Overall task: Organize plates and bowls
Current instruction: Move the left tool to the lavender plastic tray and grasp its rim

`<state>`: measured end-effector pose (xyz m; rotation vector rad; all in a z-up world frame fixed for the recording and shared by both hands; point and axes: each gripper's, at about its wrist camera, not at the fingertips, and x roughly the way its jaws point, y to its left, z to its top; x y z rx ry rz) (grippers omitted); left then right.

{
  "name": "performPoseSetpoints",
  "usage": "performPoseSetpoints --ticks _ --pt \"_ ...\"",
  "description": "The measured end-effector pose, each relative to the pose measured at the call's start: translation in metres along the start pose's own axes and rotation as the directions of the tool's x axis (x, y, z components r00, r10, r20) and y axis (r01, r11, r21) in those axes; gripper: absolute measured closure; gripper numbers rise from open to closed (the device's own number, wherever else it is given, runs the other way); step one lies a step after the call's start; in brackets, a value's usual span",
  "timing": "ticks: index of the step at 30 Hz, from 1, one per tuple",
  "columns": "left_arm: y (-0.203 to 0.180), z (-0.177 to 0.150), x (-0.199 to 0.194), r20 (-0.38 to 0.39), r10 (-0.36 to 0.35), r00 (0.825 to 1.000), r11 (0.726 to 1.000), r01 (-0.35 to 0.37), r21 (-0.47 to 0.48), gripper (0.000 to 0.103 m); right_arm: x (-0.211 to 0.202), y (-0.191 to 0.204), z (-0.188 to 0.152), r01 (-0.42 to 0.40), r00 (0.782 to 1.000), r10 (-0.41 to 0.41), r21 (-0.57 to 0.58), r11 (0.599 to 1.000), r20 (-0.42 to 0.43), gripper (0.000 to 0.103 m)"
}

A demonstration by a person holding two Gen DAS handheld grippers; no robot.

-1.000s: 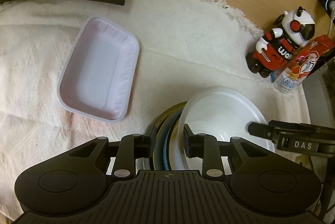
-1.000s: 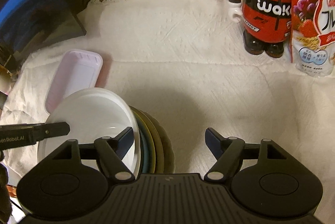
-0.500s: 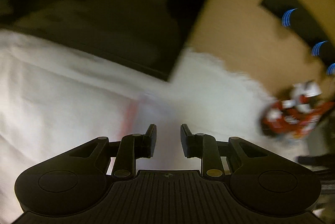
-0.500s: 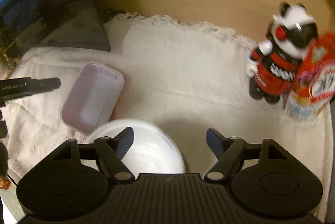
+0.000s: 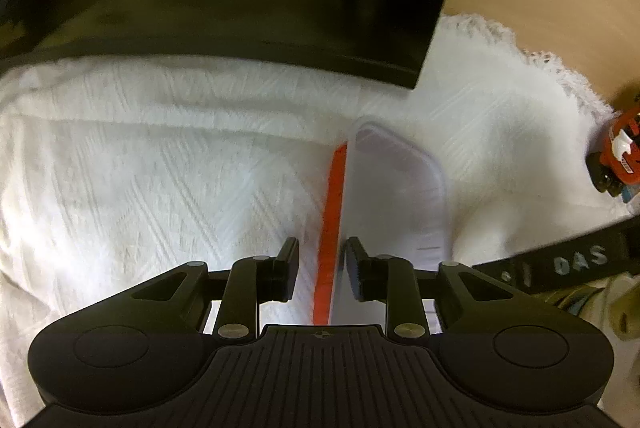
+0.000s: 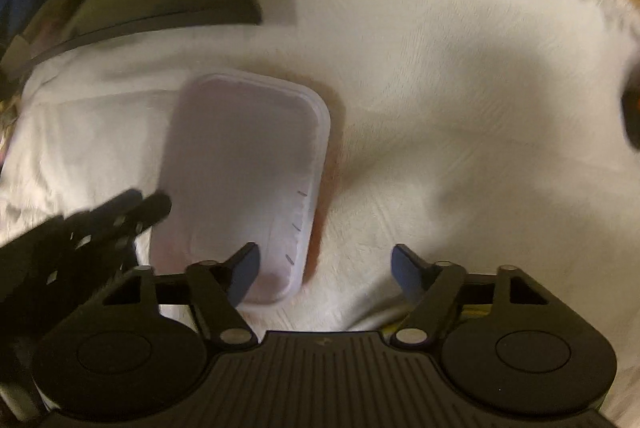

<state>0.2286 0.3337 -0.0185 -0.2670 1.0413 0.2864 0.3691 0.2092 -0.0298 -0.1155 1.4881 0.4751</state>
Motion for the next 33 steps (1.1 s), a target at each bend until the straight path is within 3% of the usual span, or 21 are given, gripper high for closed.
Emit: performPoseSetpoints --ticks 5,8,11,15,21,28,33 --pt "0.013 0.002 0.013 -0.024 -0.002 1.000 1.000 0.002 -0.008 0.070 0.031 0.004 0.014 0.015 0.997 -0.011 0.050 0.999 -0.078 0.047" --pt "0.020 0.003 0.022 -0.053 -0.053 0.997 0.998 0.052 -0.037 0.070 0.050 0.003 0.020 0.017 0.993 -0.006 0.094 0.995 -0.121 0.055" --pt "0.025 0.003 0.030 -0.074 -0.143 0.987 0.988 0.138 -0.076 0.072 0.060 0.004 0.021 -0.035 0.989 0.052 0.120 0.992 -0.140 0.066" --pt "0.022 0.004 0.028 -0.072 -0.118 0.990 0.992 0.114 -0.063 0.078 0.051 0.014 0.011 -0.113 0.984 0.125 0.097 0.989 -0.130 0.070" --pt "0.020 0.008 0.002 -0.049 -0.101 0.994 0.994 0.099 -0.052 0.078 0.006 0.017 -0.007 -0.189 0.980 0.191 0.040 0.981 -0.053 0.070" --pt "-0.005 0.007 -0.070 0.006 -0.192 0.981 0.979 0.192 -0.067 0.079 -0.100 0.001 -0.052 -0.230 0.964 0.240 -0.094 0.969 0.117 0.070" --pt "-0.057 -0.006 -0.117 0.041 -0.267 0.963 0.964 0.266 0.027 0.079 -0.169 -0.038 -0.105 -0.189 0.944 0.221 -0.147 0.971 0.244 0.069"
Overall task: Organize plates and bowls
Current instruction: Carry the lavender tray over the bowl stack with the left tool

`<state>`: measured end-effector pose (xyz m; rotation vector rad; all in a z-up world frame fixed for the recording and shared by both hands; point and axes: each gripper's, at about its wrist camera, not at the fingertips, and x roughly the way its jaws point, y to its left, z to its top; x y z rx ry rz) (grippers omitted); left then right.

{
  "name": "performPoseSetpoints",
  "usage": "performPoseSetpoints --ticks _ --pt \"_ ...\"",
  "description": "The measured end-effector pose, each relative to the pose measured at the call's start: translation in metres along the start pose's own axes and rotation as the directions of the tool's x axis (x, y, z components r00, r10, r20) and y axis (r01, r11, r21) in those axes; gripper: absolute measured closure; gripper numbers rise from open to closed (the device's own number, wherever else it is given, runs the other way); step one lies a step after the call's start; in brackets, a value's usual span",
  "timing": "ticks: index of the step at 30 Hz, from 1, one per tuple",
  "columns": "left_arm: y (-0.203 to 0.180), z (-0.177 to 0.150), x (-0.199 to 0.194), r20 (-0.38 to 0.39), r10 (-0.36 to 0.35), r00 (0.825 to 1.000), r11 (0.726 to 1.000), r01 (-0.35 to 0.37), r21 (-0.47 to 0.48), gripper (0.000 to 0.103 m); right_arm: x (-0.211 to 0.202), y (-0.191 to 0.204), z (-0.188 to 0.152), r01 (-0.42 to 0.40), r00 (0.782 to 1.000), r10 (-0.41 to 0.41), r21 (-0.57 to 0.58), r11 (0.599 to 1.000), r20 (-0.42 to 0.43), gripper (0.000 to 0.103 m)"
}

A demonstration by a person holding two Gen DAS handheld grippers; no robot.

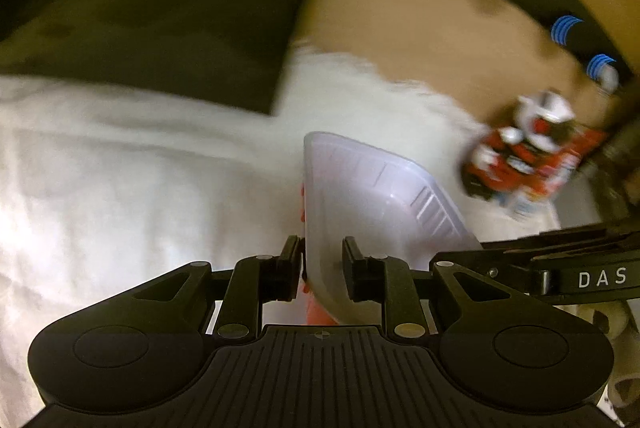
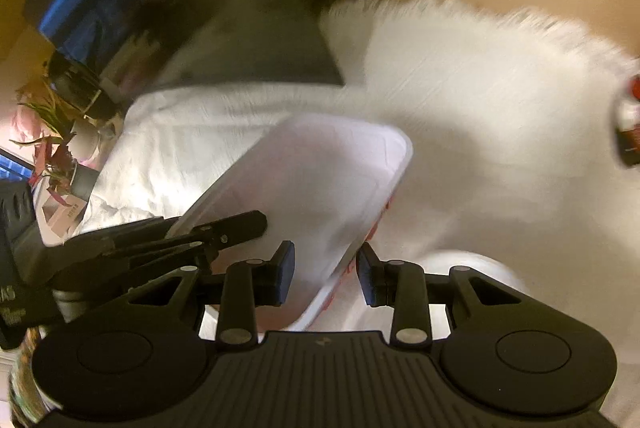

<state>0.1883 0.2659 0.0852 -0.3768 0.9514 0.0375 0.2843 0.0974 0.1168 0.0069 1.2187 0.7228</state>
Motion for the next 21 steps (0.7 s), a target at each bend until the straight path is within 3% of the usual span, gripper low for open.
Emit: performPoseSetpoints --ticks 3,6,10,21 --pt "-0.034 -0.016 -0.004 0.003 -0.024 1.000 0.996 0.024 0.084 0.078 -0.033 -0.017 -0.025 0.026 0.999 -0.025 -0.022 0.999 0.034 0.069" --pt "-0.052 -0.034 0.008 -0.044 -0.046 0.998 0.992 0.051 0.114 0.078 -0.040 -0.038 -0.052 0.051 0.998 -0.050 -0.021 0.998 0.043 0.069" --pt "-0.059 -0.056 0.033 -0.132 -0.043 0.990 0.993 0.057 0.101 0.079 -0.027 -0.061 -0.076 0.070 0.997 -0.070 0.018 0.997 0.020 0.069" --pt "-0.062 -0.074 0.039 -0.176 -0.097 0.980 0.993 0.108 0.052 0.077 -0.014 -0.072 -0.095 0.051 0.999 -0.051 0.019 0.999 0.012 0.067"
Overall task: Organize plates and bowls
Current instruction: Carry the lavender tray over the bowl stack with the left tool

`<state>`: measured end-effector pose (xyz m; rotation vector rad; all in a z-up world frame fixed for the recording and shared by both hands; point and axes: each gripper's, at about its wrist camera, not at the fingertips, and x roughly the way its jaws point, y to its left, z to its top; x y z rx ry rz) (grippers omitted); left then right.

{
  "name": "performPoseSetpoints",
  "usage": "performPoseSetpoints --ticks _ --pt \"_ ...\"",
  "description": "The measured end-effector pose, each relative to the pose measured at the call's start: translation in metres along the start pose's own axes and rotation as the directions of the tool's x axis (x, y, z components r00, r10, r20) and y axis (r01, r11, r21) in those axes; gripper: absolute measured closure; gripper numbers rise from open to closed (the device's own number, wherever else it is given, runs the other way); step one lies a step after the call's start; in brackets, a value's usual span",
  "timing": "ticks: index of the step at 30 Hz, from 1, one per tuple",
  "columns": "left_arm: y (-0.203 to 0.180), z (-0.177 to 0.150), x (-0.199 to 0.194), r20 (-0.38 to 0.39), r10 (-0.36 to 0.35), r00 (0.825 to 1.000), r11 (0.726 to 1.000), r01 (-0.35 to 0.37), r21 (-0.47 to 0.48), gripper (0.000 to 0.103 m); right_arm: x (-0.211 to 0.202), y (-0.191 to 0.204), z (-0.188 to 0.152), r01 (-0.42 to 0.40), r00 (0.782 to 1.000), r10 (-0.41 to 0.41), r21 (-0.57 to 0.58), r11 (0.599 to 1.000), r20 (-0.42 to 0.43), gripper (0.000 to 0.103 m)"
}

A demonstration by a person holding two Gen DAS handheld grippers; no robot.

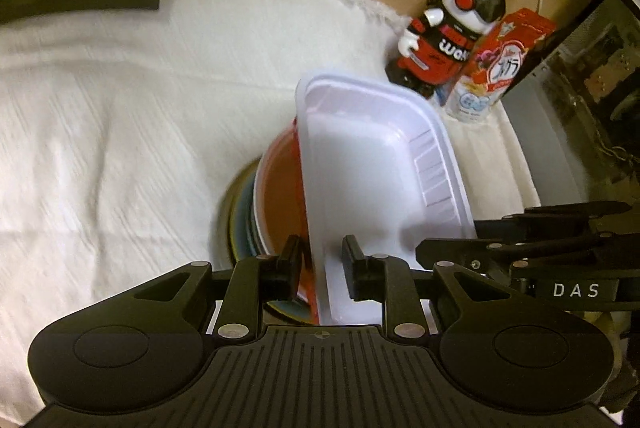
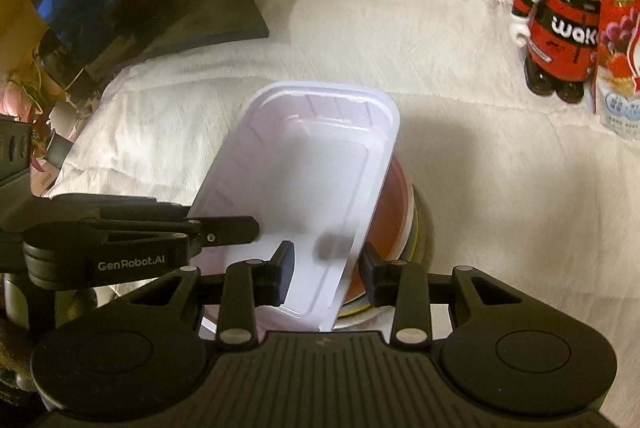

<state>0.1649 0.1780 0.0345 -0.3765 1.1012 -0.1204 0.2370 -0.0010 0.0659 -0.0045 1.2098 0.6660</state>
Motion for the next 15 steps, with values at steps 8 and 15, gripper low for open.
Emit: performPoseSetpoints --ticks 8,15 --pt "-0.0006 0.0016 0.0007 -0.020 -0.002 1.000 1.000 0.002 -0.004 0.077 0.0016 -0.0031 -0.0013 -0.005 1.000 0.005 -0.018 1.000 0.004 0.066" --pt "0.0049 0.0043 -0.0003 -0.020 -0.027 0.999 0.999 0.027 -0.018 0.079 -0.0011 -0.0065 0.0037 -0.015 1.000 0.016 -0.019 1.000 0.022 0.064"
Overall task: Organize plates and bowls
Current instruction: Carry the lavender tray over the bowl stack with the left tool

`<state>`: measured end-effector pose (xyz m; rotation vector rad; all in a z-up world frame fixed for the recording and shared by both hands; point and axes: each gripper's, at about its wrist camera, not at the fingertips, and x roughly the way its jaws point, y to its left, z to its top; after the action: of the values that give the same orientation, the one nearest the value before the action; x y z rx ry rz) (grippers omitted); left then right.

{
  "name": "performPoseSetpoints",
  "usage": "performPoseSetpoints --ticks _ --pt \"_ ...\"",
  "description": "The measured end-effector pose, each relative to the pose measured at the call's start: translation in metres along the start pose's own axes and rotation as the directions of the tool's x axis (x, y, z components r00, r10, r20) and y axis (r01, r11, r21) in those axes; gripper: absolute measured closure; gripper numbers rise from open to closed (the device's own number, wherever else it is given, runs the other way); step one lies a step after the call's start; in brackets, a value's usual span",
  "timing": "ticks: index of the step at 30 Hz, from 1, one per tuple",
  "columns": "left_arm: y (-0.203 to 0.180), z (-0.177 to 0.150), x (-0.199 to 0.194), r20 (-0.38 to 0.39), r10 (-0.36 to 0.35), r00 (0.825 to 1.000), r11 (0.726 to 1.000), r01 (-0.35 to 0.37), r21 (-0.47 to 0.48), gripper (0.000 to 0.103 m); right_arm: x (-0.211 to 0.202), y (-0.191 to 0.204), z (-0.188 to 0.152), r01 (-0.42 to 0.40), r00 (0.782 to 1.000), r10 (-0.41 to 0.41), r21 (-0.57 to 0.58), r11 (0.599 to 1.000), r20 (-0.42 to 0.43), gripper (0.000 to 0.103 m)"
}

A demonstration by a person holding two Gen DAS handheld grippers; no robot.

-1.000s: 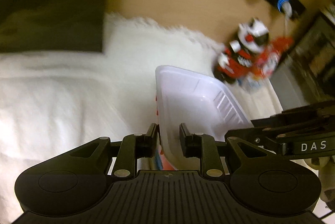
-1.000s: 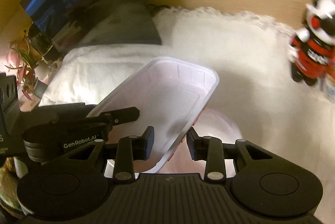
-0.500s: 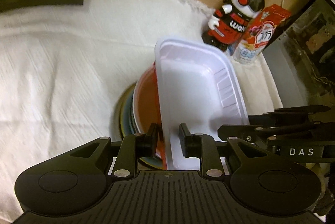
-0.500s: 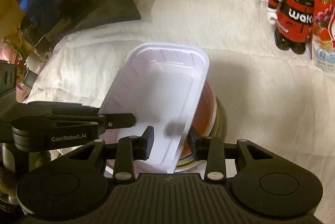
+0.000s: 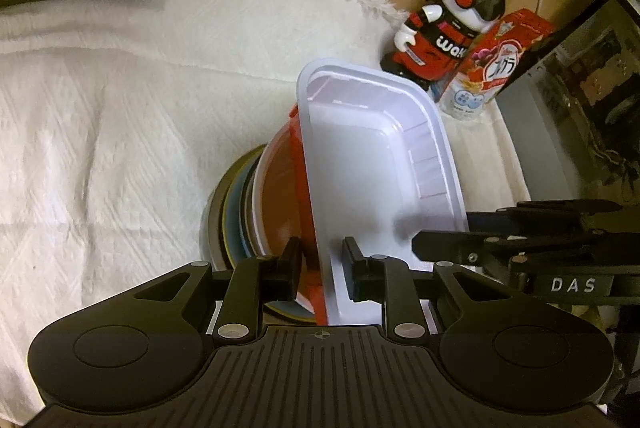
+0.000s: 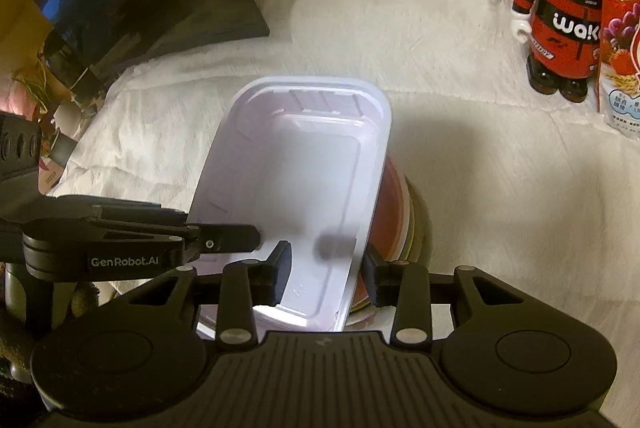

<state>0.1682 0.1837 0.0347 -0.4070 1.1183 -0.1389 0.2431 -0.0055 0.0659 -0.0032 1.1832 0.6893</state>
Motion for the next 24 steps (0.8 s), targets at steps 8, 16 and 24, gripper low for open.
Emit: performPoseSetpoints --ticks 8,16,24 --pt "-0.004 0.002 0.002 -0.011 0.003 1.000 1.000 -0.003 0.019 0.079 0.001 -0.003 0.005 0.012 1.000 -0.012 -0.004 1.000 0.000 0.064" --pt "-0.002 0.003 0.000 -0.005 -0.007 1.000 1.000 0.007 0.019 0.079 0.005 0.001 0.003 0.020 1.000 -0.021 -0.044 0.999 -0.014 0.064" --pt "0.006 0.017 0.004 0.010 0.005 1.000 0.999 -0.004 -0.043 0.079 0.011 0.000 0.001 0.033 0.999 -0.035 -0.057 0.998 -0.036 0.064"
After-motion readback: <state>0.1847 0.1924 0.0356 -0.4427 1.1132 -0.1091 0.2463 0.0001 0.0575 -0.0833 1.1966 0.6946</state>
